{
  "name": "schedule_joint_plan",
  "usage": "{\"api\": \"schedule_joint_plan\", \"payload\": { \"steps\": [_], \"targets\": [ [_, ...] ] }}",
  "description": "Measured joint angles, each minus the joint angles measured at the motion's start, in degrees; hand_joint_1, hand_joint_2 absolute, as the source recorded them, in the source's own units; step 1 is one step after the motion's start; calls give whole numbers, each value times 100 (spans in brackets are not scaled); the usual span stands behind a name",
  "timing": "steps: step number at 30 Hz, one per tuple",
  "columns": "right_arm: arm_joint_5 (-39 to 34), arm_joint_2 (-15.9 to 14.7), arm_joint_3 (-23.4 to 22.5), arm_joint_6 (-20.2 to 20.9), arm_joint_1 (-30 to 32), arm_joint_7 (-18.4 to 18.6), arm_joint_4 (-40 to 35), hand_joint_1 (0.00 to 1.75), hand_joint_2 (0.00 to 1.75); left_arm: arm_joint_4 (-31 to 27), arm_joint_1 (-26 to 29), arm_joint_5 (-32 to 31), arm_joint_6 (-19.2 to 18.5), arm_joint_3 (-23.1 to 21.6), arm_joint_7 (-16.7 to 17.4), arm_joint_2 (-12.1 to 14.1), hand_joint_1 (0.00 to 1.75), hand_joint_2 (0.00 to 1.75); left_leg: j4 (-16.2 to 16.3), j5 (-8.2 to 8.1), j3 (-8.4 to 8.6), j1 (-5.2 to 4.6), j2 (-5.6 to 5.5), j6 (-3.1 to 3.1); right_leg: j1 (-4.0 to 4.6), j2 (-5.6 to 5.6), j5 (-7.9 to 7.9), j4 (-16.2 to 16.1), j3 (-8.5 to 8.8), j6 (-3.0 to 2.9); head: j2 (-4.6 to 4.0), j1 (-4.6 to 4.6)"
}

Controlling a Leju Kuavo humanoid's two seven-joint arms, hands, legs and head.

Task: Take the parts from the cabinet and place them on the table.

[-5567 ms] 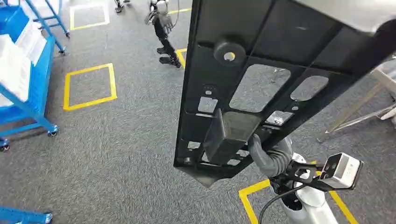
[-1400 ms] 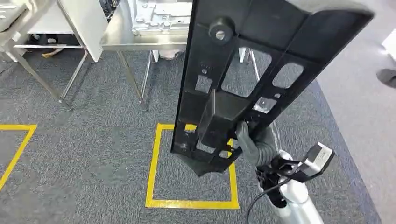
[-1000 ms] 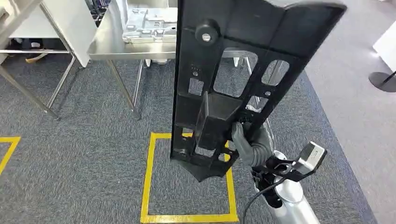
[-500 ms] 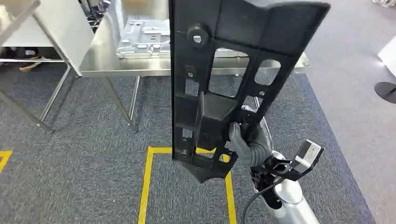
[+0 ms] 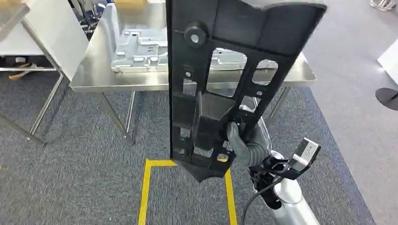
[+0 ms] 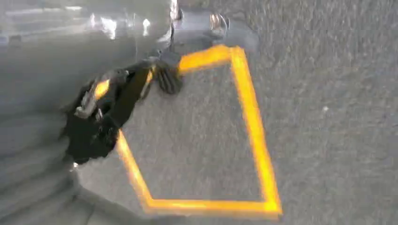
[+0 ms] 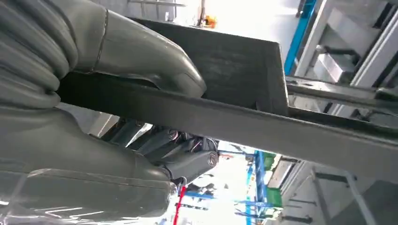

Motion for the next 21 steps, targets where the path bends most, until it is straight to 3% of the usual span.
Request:
{"api": "schedule_joint_plan", "payload": {
  "steps": [1,2,4,5,6,7,8,9,10,11,12,13,14,16,17,20,21],
  "targets": [
    [0,0,0,-5,0,0,-2,175,175,0,-4,0,-2,0,-7,0,0,175,-39,-28,69,-6,1,39,-9,-37,12,268,-110,25,-2,18],
    [0,0,0,-13,-8,0,-15,175,175,0,-6,0,0,0,-7,2,0,175,-54,-51,110,-6,8,69,-11,-52,-80,632,-333,31,0,46],
    [2,0,0,-29,22,7,-26,175,175,0,-13,-2,9,0,-4,0,0,175,-56,-133,176,-13,6,90,-20,-55,-454,1406,-892,73,-2,42],
    [9,0,2,-37,52,7,-28,175,175,0,-11,0,15,0,-2,0,0,175,-55,-186,237,-18,-1,93,-21,-57,-601,1651,-1130,80,-2,41],
    [18,-2,2,-46,71,9,-28,175,175,0,-7,0,20,0,-2,0,0,175,-55,-236,300,-20,-5,90,-21,-58,-559,1627,-1220,73,-2,41],
    [17,-2,2,-46,79,9,-28,175,175,0,-5,-2,24,0,0,0,0,175,-55,-290,376,-27,-12,86,-20,-58,-364,1398,-1209,61,-2,44],
    [20,-2,2,-46,77,7,-30,175,175,0,0,0,31,0,4,-6,0,175,-56,-346,458,-35,-15,77,-15,-60,-55,1002,-1116,24,-2,41],
    [20,0,0,-44,76,4,-37,175,175,0,-2,0,33,2,6,-20,0,175,-60,-406,550,-48,-15,67,8,-61,348,484,-967,-21,-2,46],
    [20,-2,0,-39,75,0,-39,175,175,2,7,0,35,2,7,-39,0,175,-82,-459,570,-44,-15,55,40,-88,756,29,-863,-115,-2,46],
    [20,-2,-4,-29,75,-15,-41,175,175,0,-8,0,37,0,11,-66,0,175,-63,-493,612,-57,-20,17,81,-100,578,31,-900,-127,-2,-14],
    [24,0,-2,-20,68,-20,-50,175,175,0,-18,-4,37,0,11,-66,0,175,-91,-528,595,-44,-23,-30,94,-89,518,4,-884,-126,-2,17],
    [31,-2,-9,-13,73,-20,-79,175,175,0,-24,-2,37,0,13,-66,0,175,-112,-523,660,-44,-16,-59,95,-80,628,-60,-859,-162,-2,20],
    [33,0,-11,0,69,-20,-94,175,175,0,-16,-2,37,0,11,-68,0,175,-55,-463,700,-54,-10,-104,76,-78,620,-113,-810,-189,-2,9],
    [35,9,-15,22,61,-26,-131,175,175,0,-31,0,37,0,13,-48,0,175,40,-576,736,-50,-12,-144,21,-72,630,-191,-609,-216,-2,17],
    [37,9,-17,22,43,-28,-140,175,175,0,-43,0,37,0,18,-55,0,175,322,-664,598,-44,-9,-161,18,-80,605,-207,-556,-249,-2,-29],
    [46,20,-17,26,54,-28,-138,175,175,0,-49,-2,44,-2,22,-48,0,175,1525,-1169,-191,-2,-8,-249,20,-74,504,-203,-474,-268,-2,-26],
    [55,20,-17,26,62,-33,-135,175,175,0,-40,-2,46,-2,22,-48,0,175,1624,-1159,-332,8,-8,-262,18,-68,467,-203,-442,-265,-2,-28]
  ]
}}
